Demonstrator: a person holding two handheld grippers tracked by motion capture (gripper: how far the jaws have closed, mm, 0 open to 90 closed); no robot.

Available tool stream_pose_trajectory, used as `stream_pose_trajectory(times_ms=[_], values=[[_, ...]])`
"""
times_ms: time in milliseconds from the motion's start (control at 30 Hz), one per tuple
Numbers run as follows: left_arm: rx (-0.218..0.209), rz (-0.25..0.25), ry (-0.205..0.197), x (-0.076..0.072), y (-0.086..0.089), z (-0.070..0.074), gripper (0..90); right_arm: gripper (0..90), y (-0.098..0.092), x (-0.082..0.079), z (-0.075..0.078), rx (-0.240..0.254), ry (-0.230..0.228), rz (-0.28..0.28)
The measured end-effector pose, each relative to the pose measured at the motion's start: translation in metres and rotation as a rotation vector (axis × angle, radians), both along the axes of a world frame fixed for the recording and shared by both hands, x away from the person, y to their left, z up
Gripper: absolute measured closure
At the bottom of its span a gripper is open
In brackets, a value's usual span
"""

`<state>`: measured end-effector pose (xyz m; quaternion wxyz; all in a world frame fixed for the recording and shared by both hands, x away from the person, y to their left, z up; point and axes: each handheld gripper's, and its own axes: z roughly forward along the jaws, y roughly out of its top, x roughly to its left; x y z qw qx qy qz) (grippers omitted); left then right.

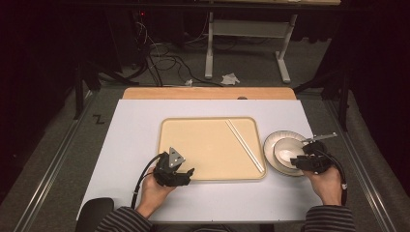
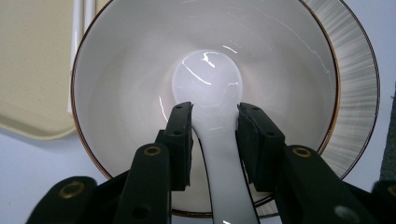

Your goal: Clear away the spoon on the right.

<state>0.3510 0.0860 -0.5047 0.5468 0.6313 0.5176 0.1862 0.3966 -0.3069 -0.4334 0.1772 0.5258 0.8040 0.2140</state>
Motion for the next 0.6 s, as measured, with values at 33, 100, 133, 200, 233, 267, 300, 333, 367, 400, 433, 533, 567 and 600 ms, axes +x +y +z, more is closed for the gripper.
stream_pose_trajectory(times_ms=[33,100,133,200,233,267,300,333,367,400,433,533,567,600], values=[[-0.006,0.003,-0.001,0.0002,0.0001,0.0002,28.7,69.0,-0.0004,0.0001,-0.0002,-0.001,0.007,-0.003],[-0.008,0.017,-0.008,0.0013,0.0010,0.0008,28.8,76.3,-0.0019,0.0013,-0.0020,-0.004,0.022,-0.008],[-0.014,0.021,-0.007,0.0019,0.0012,0.0010,28.8,78.9,-0.0021,0.0015,-0.0026,0.003,0.030,-0.014],[-0.012,0.026,-0.005,0.0030,0.0026,0.0012,29.1,79.7,-0.0042,0.0024,-0.0040,0.008,0.025,-0.016],[-0.013,0.029,-0.005,0.0034,0.0028,0.0012,29.1,81.6,-0.0052,0.0033,-0.0048,0.018,0.037,-0.018],[-0.013,0.031,-0.006,0.0036,0.0029,0.0012,29.1,81.8,-0.0061,0.0038,-0.0055,0.019,0.042,-0.020],[-0.014,0.031,-0.006,0.0035,0.0027,0.0011,29.1,82.2,-0.0066,0.0040,-0.0058,0.026,0.045,-0.020],[-0.011,0.031,-0.006,0.0033,0.0025,0.0010,29.2,82.4,-0.0069,0.0040,-0.0063,0.022,0.047,-0.020],[-0.008,0.028,-0.006,0.0027,0.0022,0.0009,29.1,82.6,-0.0068,0.0040,-0.0067,0.025,0.056,-0.022],[-0.009,0.028,-0.007,0.0022,0.0016,0.0009,29.1,82.7,-0.0070,0.0042,-0.0073,0.023,0.059,-0.017],[-0.009,0.028,-0.009,0.0017,0.0013,0.0010,29.1,82.8,-0.0067,0.0042,-0.0079,0.023,0.060,-0.016],[-0.009,0.026,-0.010,0.0018,0.0019,0.0013,29.1,82.9,-0.0067,0.0043,-0.0081,0.019,0.056,-0.014],[-0.003,0.025,-0.008,0.0021,0.0026,0.0012,29.2,82.9,-0.0070,0.0039,-0.0071,0.023,0.053,-0.017],[-0.009,0.029,-0.007,0.0027,0.0026,0.0012,29.1,83.0,-0.0077,0.0037,-0.0062,0.023,0.047,-0.016]])
